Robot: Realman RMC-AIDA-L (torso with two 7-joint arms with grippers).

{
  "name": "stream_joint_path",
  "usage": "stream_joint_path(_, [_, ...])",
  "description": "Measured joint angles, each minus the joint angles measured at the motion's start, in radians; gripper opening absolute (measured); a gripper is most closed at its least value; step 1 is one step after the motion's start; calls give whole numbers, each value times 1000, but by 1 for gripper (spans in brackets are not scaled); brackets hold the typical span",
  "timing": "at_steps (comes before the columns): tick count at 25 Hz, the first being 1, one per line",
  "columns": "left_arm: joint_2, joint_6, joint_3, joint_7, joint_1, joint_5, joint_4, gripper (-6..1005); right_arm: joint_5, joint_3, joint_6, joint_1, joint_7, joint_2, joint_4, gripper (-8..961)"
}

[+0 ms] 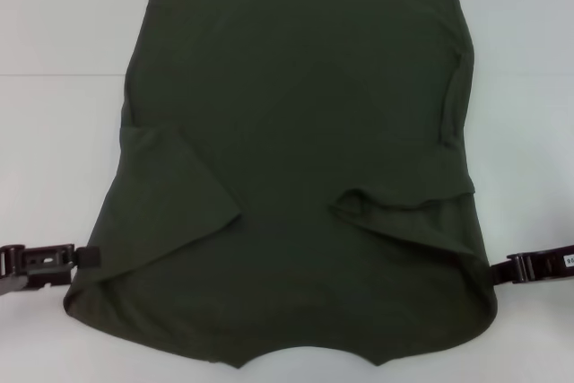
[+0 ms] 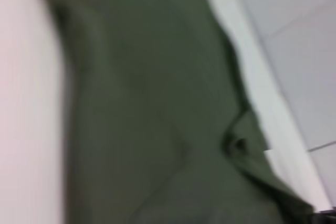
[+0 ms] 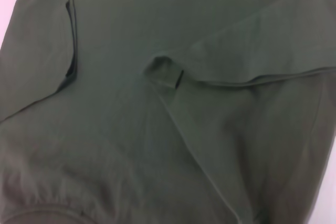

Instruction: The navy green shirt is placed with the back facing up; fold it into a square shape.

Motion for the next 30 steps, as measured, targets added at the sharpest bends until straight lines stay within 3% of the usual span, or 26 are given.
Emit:
stream_joint_path(3, [3, -25, 0, -42, -10, 67, 15, 917, 1, 10, 1, 5, -12, 0, 1, 23])
stream_joint_path(13, [-18, -124, 9, -99, -66, 248, 22, 916, 3, 13, 1, 11, -20, -1, 3, 23])
stream_joint_path(30, [-27, -182, 44, -99, -85, 262, -9, 915, 3, 13, 0, 11, -26, -1, 6, 22])
